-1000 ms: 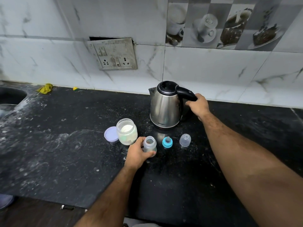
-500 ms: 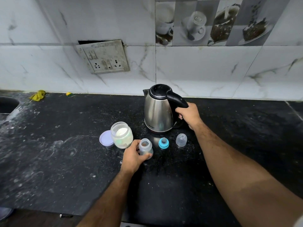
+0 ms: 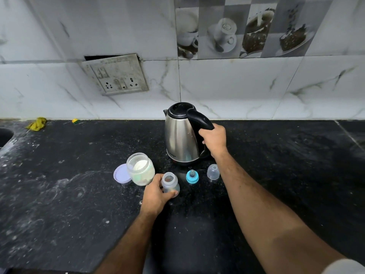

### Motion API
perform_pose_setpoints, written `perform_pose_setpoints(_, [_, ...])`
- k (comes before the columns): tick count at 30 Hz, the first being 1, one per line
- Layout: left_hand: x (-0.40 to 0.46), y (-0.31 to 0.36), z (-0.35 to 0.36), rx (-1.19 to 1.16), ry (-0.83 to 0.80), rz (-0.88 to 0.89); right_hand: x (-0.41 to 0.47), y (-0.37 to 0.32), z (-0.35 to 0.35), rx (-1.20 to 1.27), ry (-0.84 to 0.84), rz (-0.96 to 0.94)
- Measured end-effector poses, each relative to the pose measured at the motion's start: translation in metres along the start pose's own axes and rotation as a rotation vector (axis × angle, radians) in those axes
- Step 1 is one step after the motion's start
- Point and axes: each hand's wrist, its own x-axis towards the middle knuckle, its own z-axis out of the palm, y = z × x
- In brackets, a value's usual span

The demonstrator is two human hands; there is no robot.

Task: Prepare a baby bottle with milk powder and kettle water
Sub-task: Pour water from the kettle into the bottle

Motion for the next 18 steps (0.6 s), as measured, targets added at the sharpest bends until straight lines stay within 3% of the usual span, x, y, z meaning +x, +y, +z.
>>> perform_pose_setpoints(6, [0.002,-0.001,0.001,0.006,-0.001,-0.008,-0.011,-0.011,-0.004,0.06,0.071,-0.023])
perform_pose_setpoints(18, [0.0,0.001,-0.001,0.021,-0.003,0.015,-0.073,-0.047,-0.077,0.201,0.138,-0.113])
